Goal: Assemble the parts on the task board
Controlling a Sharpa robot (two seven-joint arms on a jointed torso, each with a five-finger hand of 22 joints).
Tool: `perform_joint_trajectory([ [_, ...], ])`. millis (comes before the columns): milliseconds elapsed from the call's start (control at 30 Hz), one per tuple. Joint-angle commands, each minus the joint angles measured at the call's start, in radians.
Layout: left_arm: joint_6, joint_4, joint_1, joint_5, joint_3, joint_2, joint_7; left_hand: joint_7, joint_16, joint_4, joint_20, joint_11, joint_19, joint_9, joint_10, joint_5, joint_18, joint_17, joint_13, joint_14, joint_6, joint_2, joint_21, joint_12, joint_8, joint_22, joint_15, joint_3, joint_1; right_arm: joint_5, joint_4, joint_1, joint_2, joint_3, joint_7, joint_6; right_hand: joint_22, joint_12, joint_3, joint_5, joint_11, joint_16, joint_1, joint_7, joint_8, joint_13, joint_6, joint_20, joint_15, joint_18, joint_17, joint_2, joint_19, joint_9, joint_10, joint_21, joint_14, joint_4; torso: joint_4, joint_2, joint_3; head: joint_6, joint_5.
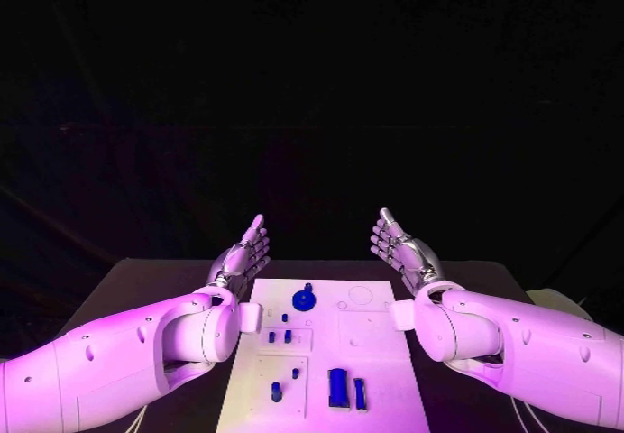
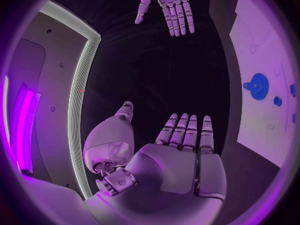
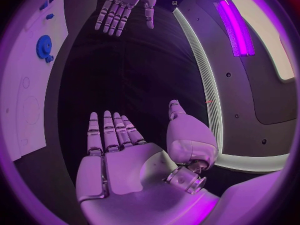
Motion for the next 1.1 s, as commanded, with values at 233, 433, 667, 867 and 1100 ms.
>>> perform_joint_trajectory([
  [233,-0.188,0.052,-0.009,-0.071,0.005,-0.012,0.094,-0.018,-0.019,-0.014,-0.107,-0.040,-0.117,-0.002,-0.166,-0.025,-0.030,-0.002,-0.002,-0.145,-0.165,0.002,-0.083,-0.011,-0.007,-0.003,-0.029,-0.094,-0.249,0.061,0.023,-0.005,-0.006,0.005,0.071,-0.109,-0.099,-0.006,0.000,-0.057,-0.027,-0.006,-0.245,-0.057,-0.007,-0.004,-0.163,-0.102,-0.012,-0.058,-0.005,-0.001,-0.136,-0.014,-0.172,-0.005,-0.187,-0.010,0.0012,0.000,0.0009,0.000,0.000],
  [433,-0.188,0.052,-0.009,-0.071,0.005,-0.012,0.094,-0.018,-0.019,-0.014,-0.107,-0.040,-0.143,-0.002,-0.206,-0.025,-0.030,-0.002,-0.002,-0.179,-0.204,0.002,-0.083,-0.011,-0.007,-0.003,-0.029,-0.094,-0.308,0.061,0.023,-0.005,-0.006,0.005,0.071,-0.109,-0.123,-0.006,0.000,-0.057,-0.027,-0.006,-0.303,-0.057,-0.007,-0.004,-0.202,-0.102,-0.012,-0.058,-0.005,-0.001,-0.169,-0.014,-0.213,-0.005,-0.231,-0.010,0.0012,0.000,0.0009,0.000,0.000],
  [667,-0.188,0.052,-0.009,-0.071,0.005,-0.012,0.094,-0.018,-0.019,-0.014,-0.107,-0.040,-0.166,-0.002,-0.242,-0.025,-0.030,-0.002,-0.002,-0.209,-0.239,0.002,-0.083,-0.011,-0.007,-0.003,-0.029,-0.094,-0.362,0.061,0.023,-0.005,-0.006,0.005,0.071,-0.109,-0.210,-0.006,0.000,-0.057,-0.027,-0.006,-0.355,-0.057,-0.007,-0.004,-0.237,-0.102,-0.012,-0.058,-0.005,-0.001,-0.199,-0.014,-0.250,-0.005,-0.271,-0.010,0.0012,0.000,0.0009,0.000,0.000],
  [867,-0.188,0.052,-0.009,-0.071,0.005,-0.012,0.094,-0.018,-0.019,-0.014,-0.107,-0.040,-0.243,-0.002,-0.265,-0.025,-0.030,-0.002,-0.002,-0.229,-0.261,0.002,-0.083,-0.011,-0.007,-0.003,-0.029,-0.094,-0.397,0.061,0.023,-0.005,-0.006,0.005,0.071,-0.109,-0.210,-0.006,0.000,-0.057,-0.027,-0.006,-0.391,-0.057,-0.007,-0.004,-0.259,-0.102,-0.012,-0.058,-0.005,-0.001,-0.217,-0.014,-0.274,-0.005,-0.299,-0.010,0.0012,0.000,0.0009,0.000,0.000],
  [1100,-0.188,0.052,-0.009,-0.071,0.005,-0.012,0.094,-0.018,-0.019,-0.014,-0.107,-0.040,-0.243,-0.002,-0.350,-0.025,-0.030,-0.002,-0.002,-0.305,-0.347,0.002,-0.083,-0.011,-0.007,-0.003,-0.029,-0.094,-0.426,0.061,0.023,-0.005,-0.006,0.005,0.071,-0.109,-0.210,-0.006,0.000,-0.057,-0.027,-0.006,-0.517,-0.057,-0.007,-0.004,-0.343,-0.102,-0.012,-0.058,-0.005,-0.001,-0.292,-0.014,-0.363,-0.005,-0.395,-0.010,0.0012,0.000,0.0009,0.000,0.000],
])
